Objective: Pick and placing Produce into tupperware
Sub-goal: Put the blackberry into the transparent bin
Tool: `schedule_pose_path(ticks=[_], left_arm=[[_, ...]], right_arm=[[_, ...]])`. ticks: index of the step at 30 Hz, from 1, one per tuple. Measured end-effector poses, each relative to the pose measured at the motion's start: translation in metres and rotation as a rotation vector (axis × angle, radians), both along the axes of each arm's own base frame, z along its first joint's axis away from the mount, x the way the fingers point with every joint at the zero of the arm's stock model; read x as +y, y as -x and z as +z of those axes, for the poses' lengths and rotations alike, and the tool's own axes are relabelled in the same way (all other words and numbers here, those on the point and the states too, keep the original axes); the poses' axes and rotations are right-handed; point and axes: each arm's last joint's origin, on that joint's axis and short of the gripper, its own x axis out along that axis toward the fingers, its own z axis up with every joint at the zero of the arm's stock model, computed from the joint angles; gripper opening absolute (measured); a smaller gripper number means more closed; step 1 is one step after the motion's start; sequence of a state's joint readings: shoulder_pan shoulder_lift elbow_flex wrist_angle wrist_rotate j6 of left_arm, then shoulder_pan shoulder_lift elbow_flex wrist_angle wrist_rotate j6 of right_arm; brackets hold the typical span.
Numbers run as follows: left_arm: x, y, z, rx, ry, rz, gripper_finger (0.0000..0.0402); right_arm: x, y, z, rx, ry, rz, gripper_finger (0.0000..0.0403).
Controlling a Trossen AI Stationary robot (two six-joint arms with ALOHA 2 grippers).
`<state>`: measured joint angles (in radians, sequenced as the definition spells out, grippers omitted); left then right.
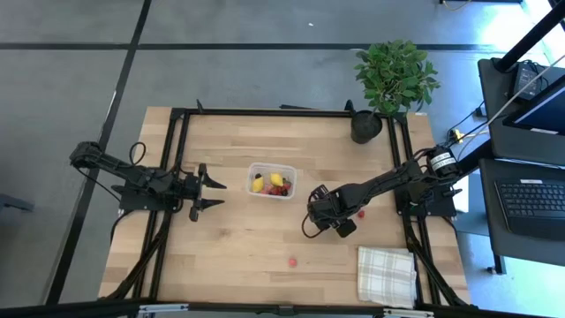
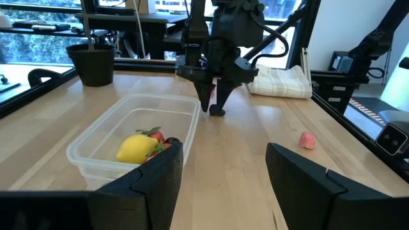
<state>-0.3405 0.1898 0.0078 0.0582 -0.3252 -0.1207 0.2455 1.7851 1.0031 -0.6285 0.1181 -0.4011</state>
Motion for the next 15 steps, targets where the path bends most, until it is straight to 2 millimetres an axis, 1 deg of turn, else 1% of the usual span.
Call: schedule_pose_path(ticks=[11, 15], left_arm=[[0.0, 0.0, -0.0001, 0.001, 0.0, 0.0, 0.0218], [0.0, 0.0, 0.0, 0.0, 0.0, 0.0, 0.0218]], right_arm=[[0.0001, -0.0003, -0.0004, -0.003, 0.0, 0.0, 0.0209], [0.001, -0.0041, 0.0025, -0.013, -0.001, 0.0, 0.0209]])
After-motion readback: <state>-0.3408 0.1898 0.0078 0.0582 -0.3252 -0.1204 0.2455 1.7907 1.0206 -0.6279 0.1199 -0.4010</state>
